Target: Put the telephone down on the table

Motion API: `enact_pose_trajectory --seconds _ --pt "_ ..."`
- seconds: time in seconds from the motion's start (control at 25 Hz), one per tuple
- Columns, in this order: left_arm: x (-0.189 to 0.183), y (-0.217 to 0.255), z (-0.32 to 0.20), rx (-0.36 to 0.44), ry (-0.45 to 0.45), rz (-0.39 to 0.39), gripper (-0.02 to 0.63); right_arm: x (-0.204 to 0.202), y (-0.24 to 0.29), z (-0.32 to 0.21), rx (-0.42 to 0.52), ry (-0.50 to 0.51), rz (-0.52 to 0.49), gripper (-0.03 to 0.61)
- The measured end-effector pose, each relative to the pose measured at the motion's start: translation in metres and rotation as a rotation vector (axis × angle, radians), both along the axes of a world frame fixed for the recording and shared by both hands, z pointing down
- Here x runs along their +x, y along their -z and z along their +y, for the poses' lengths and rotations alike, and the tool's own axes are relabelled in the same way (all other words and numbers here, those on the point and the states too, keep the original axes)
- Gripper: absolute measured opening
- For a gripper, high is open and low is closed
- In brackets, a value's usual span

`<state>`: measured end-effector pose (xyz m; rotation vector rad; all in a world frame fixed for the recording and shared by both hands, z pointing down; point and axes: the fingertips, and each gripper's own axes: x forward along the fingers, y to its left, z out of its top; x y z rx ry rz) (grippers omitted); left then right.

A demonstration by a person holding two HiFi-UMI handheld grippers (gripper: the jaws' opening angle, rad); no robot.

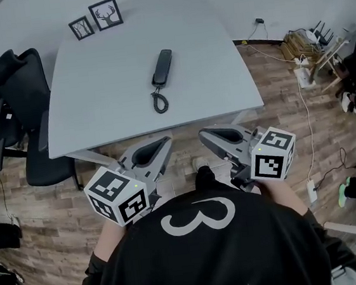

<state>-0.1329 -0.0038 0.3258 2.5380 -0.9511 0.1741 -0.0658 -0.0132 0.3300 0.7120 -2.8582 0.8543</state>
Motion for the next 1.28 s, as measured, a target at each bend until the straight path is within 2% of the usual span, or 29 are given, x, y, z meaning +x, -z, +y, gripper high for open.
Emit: enact_pose_trajectory --seconds 0.4,0.6,0.84,1.28 --pt "-0.004 0.000 0.020 -0.003 -0.008 0.012 0.012 -0.006 -0.006 0.029 0.024 0.011 0.054 0.008" --pt "-0.005 0.001 0.031 0.001 -0.027 0.008 0.012 -0.010 -0.004 0.039 0.022 -0.002 0.050 0.009" --pt "-0.003 0.003 0.038 -0.006 -0.036 0.037 0.012 -0.007 -0.002 0.046 0.030 -0.026 0.054 0.009" --pt "0.010 -0.003 0.042 -0.039 -0.068 0.019 0.012 0.004 -0.002 0.053 0.028 -0.056 0.059 0.008"
